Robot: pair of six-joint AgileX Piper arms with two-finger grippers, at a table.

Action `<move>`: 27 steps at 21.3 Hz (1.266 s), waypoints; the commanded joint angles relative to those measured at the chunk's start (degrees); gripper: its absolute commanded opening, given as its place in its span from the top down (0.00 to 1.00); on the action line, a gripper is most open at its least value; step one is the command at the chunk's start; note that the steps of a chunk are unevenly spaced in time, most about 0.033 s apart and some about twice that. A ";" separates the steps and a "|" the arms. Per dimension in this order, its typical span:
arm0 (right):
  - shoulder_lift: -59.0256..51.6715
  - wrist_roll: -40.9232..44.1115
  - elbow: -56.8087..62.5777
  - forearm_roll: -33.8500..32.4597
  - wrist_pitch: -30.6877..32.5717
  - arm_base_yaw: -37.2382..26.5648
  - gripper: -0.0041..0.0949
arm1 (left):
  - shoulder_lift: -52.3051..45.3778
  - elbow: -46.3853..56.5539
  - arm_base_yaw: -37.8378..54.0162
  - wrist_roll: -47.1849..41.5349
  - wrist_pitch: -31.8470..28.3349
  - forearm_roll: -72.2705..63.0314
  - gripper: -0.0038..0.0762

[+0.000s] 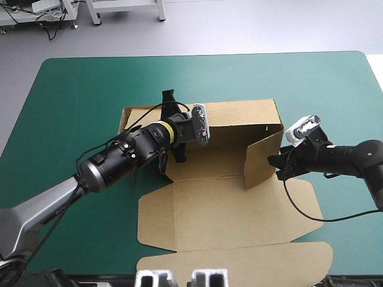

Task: Fold the box

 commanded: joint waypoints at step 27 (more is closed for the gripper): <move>8.78 -19.13 -1.25 23.72 -2.59 -0.14 0.96 | 0.91 0.63 -1.29 -4.86 0.13 -8.43 0.95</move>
